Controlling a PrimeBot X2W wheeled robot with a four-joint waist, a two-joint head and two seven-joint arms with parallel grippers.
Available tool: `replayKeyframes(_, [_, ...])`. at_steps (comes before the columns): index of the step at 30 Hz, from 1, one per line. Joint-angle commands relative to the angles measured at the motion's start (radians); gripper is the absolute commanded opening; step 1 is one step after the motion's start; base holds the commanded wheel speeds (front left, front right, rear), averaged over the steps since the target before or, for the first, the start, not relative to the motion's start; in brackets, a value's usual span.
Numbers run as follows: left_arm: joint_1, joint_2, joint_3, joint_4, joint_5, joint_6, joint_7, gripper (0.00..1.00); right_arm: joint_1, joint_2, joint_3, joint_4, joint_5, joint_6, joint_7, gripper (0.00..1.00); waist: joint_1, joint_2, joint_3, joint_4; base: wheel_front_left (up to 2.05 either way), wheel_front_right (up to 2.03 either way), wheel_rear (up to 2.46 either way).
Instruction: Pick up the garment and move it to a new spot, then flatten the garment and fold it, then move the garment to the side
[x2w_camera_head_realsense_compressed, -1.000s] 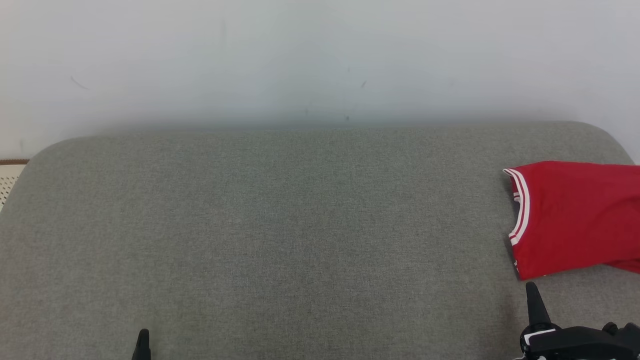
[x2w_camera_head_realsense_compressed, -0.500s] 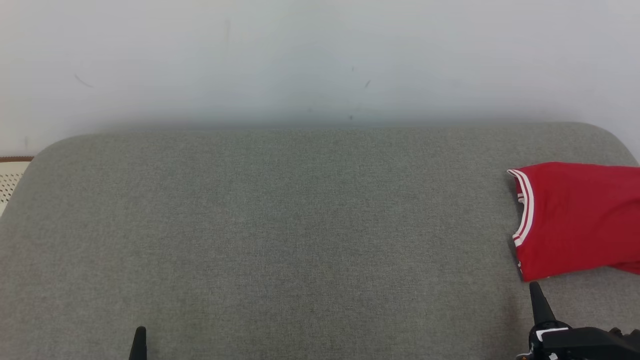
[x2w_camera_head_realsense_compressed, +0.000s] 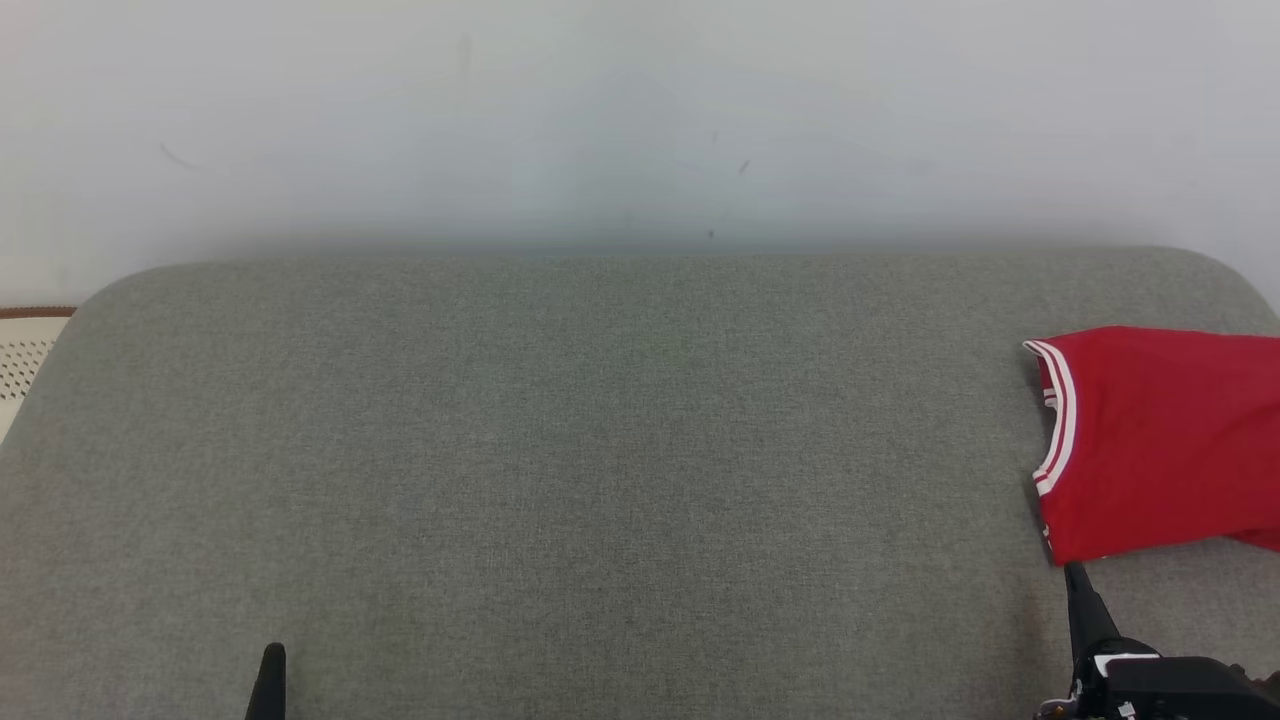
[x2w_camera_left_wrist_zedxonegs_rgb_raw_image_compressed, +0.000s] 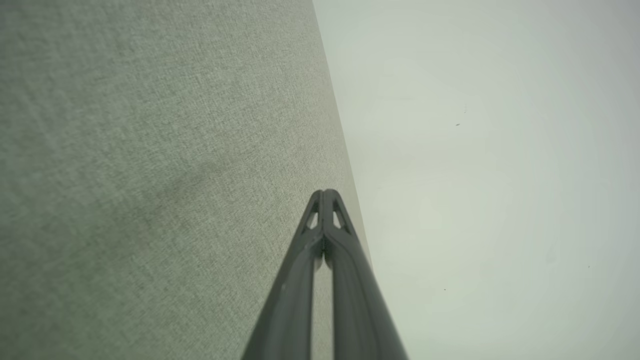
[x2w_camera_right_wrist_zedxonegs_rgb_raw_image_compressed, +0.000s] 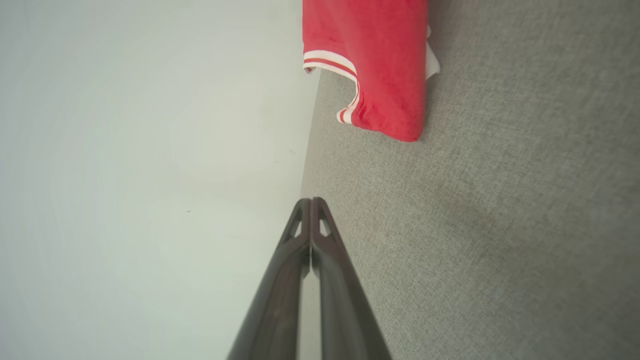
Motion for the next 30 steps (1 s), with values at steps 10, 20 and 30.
replayKeyframes(10, [-0.021, 0.002, 0.013, 0.0, -0.101, -0.017, 0.026, 0.0, -0.02, 0.007, -0.022, -0.011, 0.093, 0.0, 0.026, 0.0, 0.0, 0.0, 0.001, 0.007, 0.0, 0.0, 0.0])
replayKeyframes(20, [-0.023, 0.002, 0.022, 0.003, -0.176, -0.027, 0.044, 0.0, -0.017, 0.014, -0.039, -0.014, 0.171, 0.0, 0.046, 0.0, 0.0, 0.0, 0.003, 0.014, 0.0, 0.0, 0.0])
replayKeyframes(30, [-0.032, 0.002, 0.027, 0.006, -0.251, -0.035, 0.062, 0.0, -0.019, 0.019, -0.054, -0.019, 0.242, 0.0, 0.065, 0.0, -0.0001, 0.0, 0.004, 0.021, 0.0, 0.0, 0.0])
